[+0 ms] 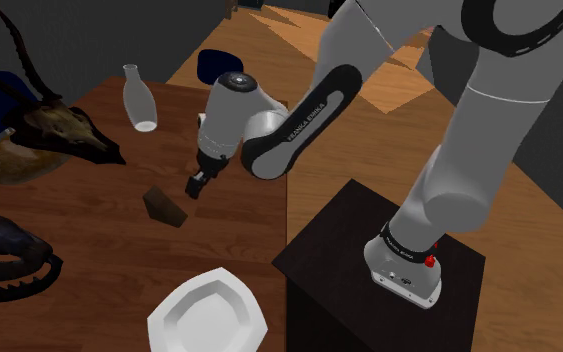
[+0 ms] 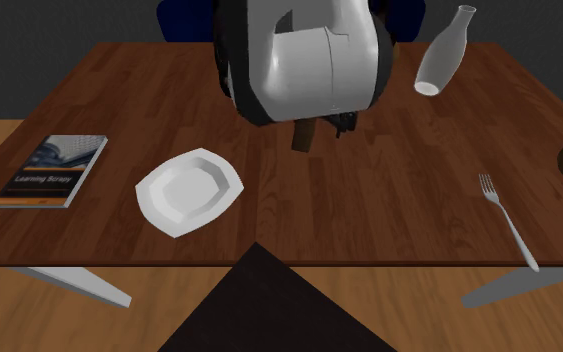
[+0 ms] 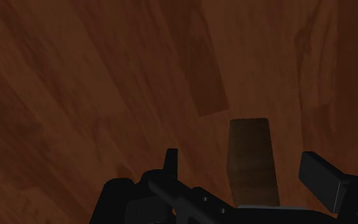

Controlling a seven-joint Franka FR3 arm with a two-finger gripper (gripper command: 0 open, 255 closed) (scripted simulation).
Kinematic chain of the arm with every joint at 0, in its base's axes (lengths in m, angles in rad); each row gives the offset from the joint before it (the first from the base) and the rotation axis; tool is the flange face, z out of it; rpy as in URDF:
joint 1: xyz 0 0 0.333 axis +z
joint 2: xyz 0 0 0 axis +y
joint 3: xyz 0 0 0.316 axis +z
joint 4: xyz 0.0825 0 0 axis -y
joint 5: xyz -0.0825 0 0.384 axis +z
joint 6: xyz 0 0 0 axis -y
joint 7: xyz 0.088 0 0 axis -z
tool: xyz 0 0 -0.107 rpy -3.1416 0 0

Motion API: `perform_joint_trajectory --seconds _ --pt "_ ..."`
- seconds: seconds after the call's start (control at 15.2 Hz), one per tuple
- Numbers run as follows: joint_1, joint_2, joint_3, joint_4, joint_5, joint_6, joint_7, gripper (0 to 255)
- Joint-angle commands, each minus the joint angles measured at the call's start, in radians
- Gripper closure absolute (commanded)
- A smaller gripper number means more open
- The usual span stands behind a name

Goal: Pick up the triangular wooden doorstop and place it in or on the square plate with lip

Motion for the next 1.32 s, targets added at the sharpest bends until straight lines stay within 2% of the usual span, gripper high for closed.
perform_joint_trajectory --seconds 0.0,0.2,0.4,0.86,1.25 --pt "0.047 0.090 -0.043 0.063 -0.121 0.032 0.083 0" --pt "0.142 0.204 -0.122 0.157 -0.242 0.065 0.172 0" --pt "0.226 0.311 -0.188 0.254 -0.319 0.090 0.229 0" --pt "0.264 0.416 -0.238 0.325 -0.351 0.131 0.260 0" --pt "0.267 0.424 -0.242 0.331 -0.353 0.134 0.262 0"
